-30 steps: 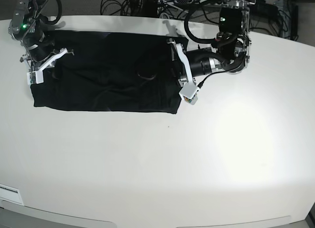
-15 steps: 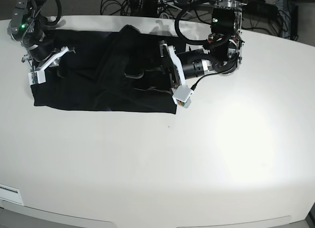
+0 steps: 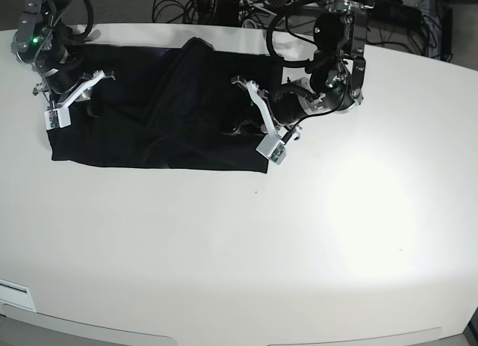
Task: Fold the T-shirt properly
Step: 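Fold the strip end toward the right gripper with the left gripper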
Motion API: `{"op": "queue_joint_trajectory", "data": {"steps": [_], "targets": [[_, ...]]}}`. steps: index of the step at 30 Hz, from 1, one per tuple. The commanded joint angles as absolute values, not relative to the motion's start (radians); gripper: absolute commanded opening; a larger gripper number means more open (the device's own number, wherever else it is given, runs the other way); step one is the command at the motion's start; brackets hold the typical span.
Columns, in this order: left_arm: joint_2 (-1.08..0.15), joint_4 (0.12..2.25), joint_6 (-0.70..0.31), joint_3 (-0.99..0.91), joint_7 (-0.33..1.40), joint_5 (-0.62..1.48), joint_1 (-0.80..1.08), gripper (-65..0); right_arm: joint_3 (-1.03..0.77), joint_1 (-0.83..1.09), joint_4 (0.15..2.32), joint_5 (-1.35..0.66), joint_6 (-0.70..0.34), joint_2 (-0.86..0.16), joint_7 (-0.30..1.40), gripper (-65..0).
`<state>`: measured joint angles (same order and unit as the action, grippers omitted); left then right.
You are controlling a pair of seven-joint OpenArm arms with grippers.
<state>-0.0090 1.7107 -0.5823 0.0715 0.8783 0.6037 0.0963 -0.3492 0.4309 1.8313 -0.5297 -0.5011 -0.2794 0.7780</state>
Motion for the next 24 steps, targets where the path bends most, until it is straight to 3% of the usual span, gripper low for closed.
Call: {"op": "queue_joint_trajectory", "data": {"steps": [1,6,10,14,16,19,24], "targets": [[-0.006,1.703,-0.583,0.072,0.849,0.612,0.085,-65.0,-0.347,0.434,1.854,-0.529,-0.515,-0.286,0.809,-49.5],[-0.006,1.578,-0.582,0.072,0.834,0.576,0.085,-65.0,-0.348,0.432,1.988,-0.524,-0.516,-0.286,0.809,-49.5],[-0.020,1.548,-0.544,0.071,0.834,0.572,0.085,-65.0,-0.363,0.432,2.106,-0.491,-0.436,-0.303,0.804,-48.9],[-0.072,1.556,-0.544,0.071,0.837,0.573,0.086,-65.0,-0.430,0.433,2.182,-0.418,-0.353,-0.306,0.803,-32.8],[-0.099,1.556,-0.523,0.071,0.838,0.573,0.086,-65.0,-0.481,0.435,2.178,-0.416,-0.306,-0.309,0.818,-27.8],[-0.131,1.556,-0.496,0.071,0.838,0.577,0.085,-65.0,-0.550,0.440,2.117,-0.502,-0.292,-0.308,0.873,-27.5],[-0.141,1.556,-0.501,0.071,0.838,0.588,0.085,-65.0,-0.627,0.440,1.924,-0.791,-0.377,-0.308,0.926,-27.5]]}}
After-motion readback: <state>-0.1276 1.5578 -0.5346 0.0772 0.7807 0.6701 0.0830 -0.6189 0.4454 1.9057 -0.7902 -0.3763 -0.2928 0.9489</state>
